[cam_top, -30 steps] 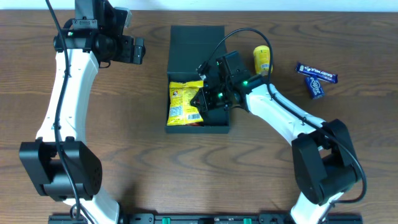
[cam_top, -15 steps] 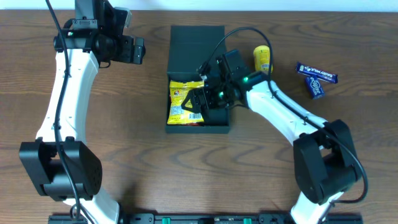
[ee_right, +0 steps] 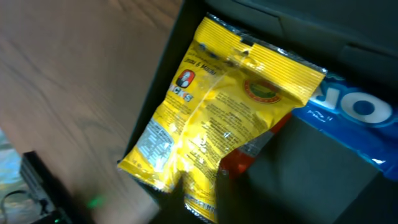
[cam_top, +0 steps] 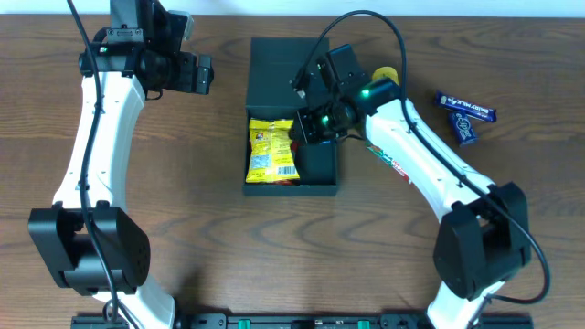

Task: Pack container
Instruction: 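Press the chip bag down in the box and release it, then move the right gripper to the yellow gum bottle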

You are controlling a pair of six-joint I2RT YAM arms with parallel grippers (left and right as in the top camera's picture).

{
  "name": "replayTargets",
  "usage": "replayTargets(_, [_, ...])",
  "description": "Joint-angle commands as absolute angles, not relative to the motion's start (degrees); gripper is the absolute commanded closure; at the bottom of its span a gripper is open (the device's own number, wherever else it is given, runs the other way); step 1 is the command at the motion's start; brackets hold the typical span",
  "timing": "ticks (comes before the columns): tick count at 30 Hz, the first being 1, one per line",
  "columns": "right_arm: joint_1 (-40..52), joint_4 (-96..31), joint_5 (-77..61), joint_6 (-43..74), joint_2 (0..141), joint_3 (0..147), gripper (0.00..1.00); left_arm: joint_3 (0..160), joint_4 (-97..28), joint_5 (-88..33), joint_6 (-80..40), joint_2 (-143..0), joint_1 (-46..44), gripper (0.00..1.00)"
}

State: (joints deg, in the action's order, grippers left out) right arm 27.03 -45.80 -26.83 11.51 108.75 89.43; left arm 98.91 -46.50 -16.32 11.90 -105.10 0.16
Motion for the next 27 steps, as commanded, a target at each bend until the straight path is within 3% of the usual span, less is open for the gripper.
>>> replayTargets(1, [27.8, -45.7, -24.0, 10.1, 109.6, 88.7, 0.99, 100.4, -46.7, -16.1, 12.4, -103.6, 0.4, 0.02])
replayTargets(27, [30.8, -40.7, -27.9, 8.5, 118.5, 88.5, 0.99, 100.4, -46.6, -16.1, 12.4, -103.6, 0.4, 0.05])
